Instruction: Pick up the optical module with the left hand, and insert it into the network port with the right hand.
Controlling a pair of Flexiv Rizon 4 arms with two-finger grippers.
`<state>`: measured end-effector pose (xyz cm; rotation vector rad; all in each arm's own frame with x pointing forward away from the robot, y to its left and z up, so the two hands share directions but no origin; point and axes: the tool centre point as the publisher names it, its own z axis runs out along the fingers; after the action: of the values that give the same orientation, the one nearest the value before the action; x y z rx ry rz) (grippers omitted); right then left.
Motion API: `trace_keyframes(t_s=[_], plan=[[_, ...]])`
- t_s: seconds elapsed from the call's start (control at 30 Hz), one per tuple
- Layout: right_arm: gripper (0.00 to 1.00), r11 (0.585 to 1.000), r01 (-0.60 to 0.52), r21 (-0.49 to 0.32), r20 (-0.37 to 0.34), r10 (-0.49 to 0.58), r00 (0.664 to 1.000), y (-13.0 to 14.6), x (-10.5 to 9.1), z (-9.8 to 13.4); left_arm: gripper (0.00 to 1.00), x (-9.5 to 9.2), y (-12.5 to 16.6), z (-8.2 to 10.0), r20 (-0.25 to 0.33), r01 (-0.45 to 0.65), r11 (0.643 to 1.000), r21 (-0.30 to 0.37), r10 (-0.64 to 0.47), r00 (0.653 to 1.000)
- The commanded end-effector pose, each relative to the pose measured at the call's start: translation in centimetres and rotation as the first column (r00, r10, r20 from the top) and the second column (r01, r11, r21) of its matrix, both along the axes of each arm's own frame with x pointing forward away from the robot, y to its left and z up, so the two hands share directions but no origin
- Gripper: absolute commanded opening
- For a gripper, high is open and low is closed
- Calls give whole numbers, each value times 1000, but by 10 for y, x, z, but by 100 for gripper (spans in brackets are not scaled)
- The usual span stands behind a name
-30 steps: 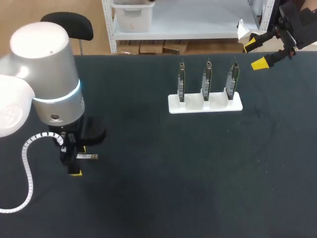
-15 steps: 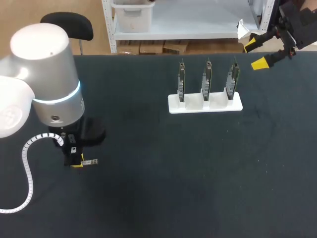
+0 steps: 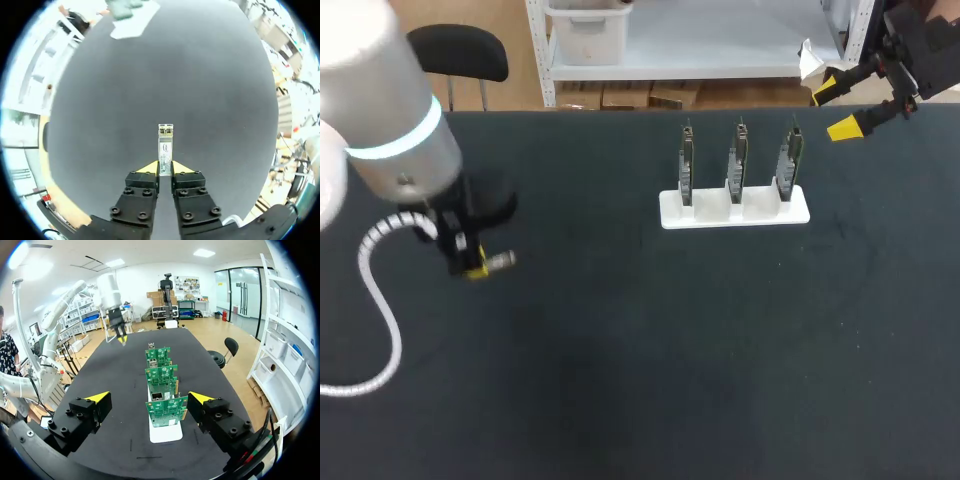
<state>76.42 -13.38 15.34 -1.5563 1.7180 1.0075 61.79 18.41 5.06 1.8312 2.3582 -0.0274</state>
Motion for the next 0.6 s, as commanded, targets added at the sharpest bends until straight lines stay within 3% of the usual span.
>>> trace_keyframes(t_s=[0.03,0.3,0.37,0.6], plan=[[100,1000,-2,1,-1,2,1000,0,2,0,0,15,9,54,93,3,987,-159,12,996],[100,1000,-2,1,-1,2,1000,0,2,0,0,52,-34,123,176,87,917,-389,-19,984],[100,1000,-2,1,-1,2,1000,0,2,0,0,56,-44,135,195,93,911,-401,-14,981],[100,1000,-2,1,-1,2,1000,0,2,0,0,56,-44,135,195,93,911,-401,-14,981]])
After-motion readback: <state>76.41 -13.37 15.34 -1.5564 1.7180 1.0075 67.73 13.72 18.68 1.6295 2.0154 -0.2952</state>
